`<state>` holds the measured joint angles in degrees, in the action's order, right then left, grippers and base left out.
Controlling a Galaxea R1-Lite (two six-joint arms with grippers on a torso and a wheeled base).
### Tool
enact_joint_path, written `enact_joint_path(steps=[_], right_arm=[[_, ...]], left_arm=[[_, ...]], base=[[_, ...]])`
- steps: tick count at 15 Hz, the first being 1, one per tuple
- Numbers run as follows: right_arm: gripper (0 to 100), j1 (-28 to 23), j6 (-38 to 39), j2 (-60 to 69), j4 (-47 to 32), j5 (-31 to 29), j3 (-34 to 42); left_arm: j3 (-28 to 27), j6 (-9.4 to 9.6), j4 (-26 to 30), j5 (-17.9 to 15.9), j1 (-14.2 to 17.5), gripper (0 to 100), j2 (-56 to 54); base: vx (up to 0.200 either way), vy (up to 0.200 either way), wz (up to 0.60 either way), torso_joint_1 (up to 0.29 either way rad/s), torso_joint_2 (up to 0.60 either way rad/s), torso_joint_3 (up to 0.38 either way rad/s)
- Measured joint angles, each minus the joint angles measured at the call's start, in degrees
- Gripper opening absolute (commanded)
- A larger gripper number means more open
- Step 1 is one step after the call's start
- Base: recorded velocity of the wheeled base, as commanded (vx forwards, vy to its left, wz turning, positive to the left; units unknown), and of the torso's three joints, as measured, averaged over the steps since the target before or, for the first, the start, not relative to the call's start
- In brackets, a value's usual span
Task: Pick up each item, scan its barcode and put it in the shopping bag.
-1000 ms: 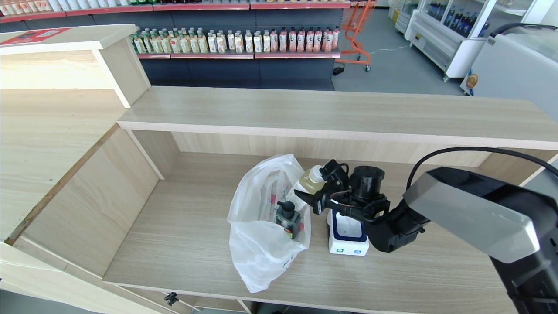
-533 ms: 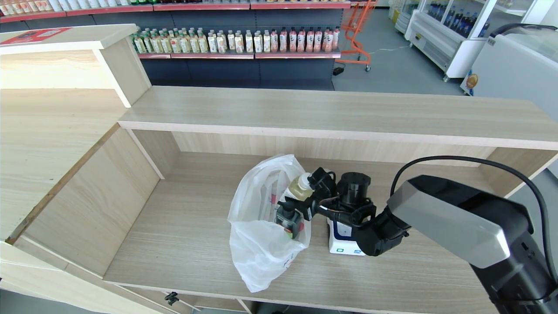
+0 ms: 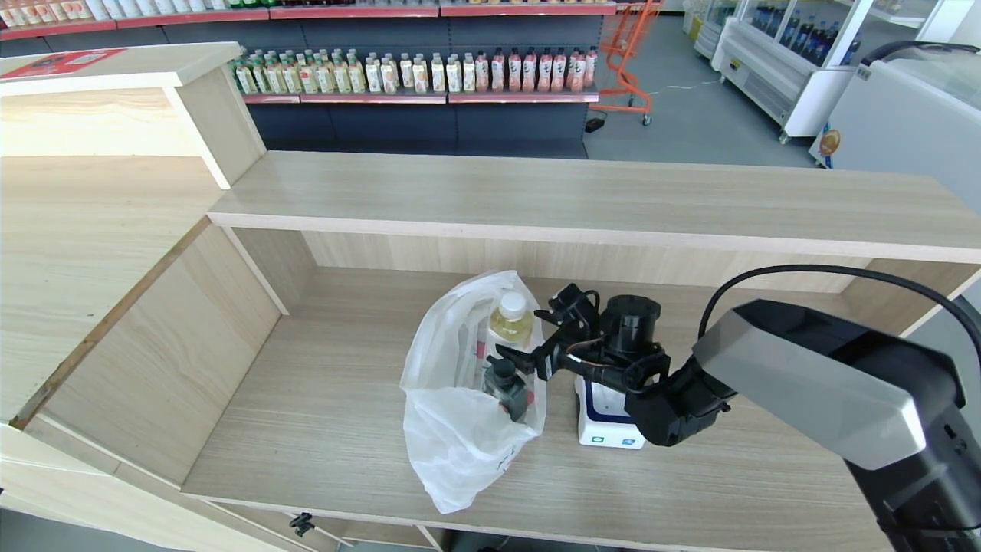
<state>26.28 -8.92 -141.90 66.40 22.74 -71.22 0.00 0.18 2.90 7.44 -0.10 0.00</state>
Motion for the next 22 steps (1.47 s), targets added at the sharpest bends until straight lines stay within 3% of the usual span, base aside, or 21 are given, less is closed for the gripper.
enact_joint_path(steps=[3, 9, 14, 18, 22], right_arm=[[100, -1.29, 7.16, 9.31, -0.06, 0.04, 9.36], [100, -6.0, 12.4, 35.73, -4.16, 0.59, 33.6], [100, -12.03, 12.82, 66.32, -26.03, -1.52, 44.9], [100, -16.7, 9.5, 92.78, -44.11, -16.71, 53.14], [100, -21.65, 7.34, 121.31, -56.55, -22.74, 64.63]], left_arm=[[0.0, 0.0, -0.01, 0.02, 0.0, 100, 0.0], [0.0, 0.0, -0.01, 0.02, 0.0, 100, 0.0], [0.0, 0.0, -0.01, 0.0, 0.02, 100, 0.0], [0.0, -0.02, -0.01, 0.02, 0.0, 100, 0.0], [0.0, 0.0, -0.01, 0.0, 0.02, 100, 0.0]], base=[[0.0, 0.0, 0.0, 0.0, 0.0, 0.0], [0.0, 0.0, 0.0, 0.0, 0.0, 0.0], [0.0, 0.0, 0.0, 0.0, 0.0, 0.0], [0.0, 0.0, 0.0, 0.0, 0.0, 0.0], [0.0, 0.0, 0.0, 0.0, 0.0, 0.0]])
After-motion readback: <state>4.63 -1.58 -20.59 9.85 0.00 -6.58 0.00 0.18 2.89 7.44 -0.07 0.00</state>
